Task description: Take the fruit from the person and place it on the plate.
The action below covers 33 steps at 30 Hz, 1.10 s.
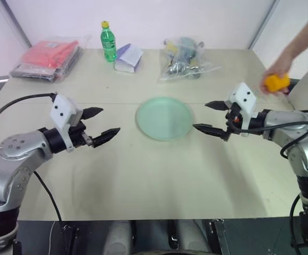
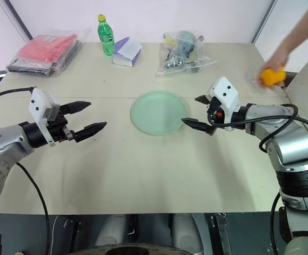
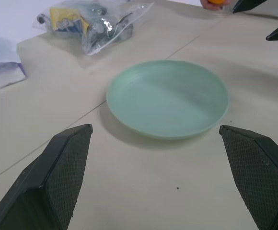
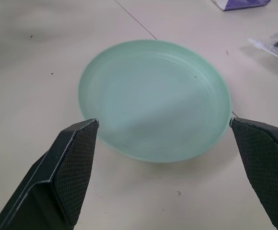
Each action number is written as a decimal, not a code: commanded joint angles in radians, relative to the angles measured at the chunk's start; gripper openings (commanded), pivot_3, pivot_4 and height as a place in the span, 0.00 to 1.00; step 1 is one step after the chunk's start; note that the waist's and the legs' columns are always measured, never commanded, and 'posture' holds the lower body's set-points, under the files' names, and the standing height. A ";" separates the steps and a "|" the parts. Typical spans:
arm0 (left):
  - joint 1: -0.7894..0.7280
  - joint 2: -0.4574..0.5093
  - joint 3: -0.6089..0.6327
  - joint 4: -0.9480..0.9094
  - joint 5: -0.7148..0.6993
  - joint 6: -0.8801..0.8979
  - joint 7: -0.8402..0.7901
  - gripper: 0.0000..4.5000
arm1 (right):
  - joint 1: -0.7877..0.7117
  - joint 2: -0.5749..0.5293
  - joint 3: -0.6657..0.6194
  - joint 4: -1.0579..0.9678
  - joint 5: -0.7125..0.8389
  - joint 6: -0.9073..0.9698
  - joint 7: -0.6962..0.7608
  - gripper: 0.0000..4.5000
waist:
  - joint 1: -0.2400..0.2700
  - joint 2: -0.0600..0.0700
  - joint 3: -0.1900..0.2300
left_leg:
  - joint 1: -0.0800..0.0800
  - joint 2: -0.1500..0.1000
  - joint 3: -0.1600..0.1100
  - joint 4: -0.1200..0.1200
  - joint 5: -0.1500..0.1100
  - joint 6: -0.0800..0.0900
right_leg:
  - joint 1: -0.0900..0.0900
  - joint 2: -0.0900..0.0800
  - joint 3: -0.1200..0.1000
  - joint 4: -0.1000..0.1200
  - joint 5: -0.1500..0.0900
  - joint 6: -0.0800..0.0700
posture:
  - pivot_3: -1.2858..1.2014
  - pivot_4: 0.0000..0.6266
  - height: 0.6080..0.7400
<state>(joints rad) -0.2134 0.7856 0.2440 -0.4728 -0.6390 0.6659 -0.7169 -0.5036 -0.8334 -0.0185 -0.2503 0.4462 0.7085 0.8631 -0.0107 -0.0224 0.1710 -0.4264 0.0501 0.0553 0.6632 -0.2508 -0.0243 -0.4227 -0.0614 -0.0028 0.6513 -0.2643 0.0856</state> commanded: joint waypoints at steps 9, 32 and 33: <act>-0.035 -0.014 0.002 -0.002 0.008 -0.028 0.009 0.99 | 0.004 -0.020 -0.048 -0.006 -0.008 -0.035 -0.001 1.00 | 0.001 0.000 0.000 | 0.000 0.000 0.000 0.000 0.000 0.000 | 0.000 0.000 0.000 0.000 0.000 0.000 | 0.52 0.24 0.93; -0.068 -0.051 -0.045 0.023 0.044 -0.049 -0.001 0.99 | 0.041 -0.038 -0.094 -0.054 0.019 -0.001 -0.001 1.00 | 0.001 0.000 0.000 | 0.000 0.000 0.000 0.000 0.000 0.000 | 0.000 0.000 0.000 0.000 0.000 0.000 | 0.52 0.24 0.93; -0.071 -0.051 -0.046 0.028 0.045 -0.051 -0.002 0.99 | 0.042 -0.039 -0.094 -0.055 0.020 -0.002 0.001 1.00 | 0.001 0.000 0.000 | 0.000 0.000 0.000 0.000 0.000 0.000 | 0.000 0.000 0.000 0.000 0.000 0.000 | 0.52 0.24 0.93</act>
<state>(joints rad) -0.2695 0.7348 0.1883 -0.4363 -0.5978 0.6399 -0.7166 -0.4526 -0.8527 -0.0647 -0.2726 0.4542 0.7126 0.8619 -0.0099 -0.0224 0.1710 -0.4264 0.0500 0.0553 0.6634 -0.2508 -0.0243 -0.4226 -0.0614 -0.0028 0.6514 -0.2643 0.0857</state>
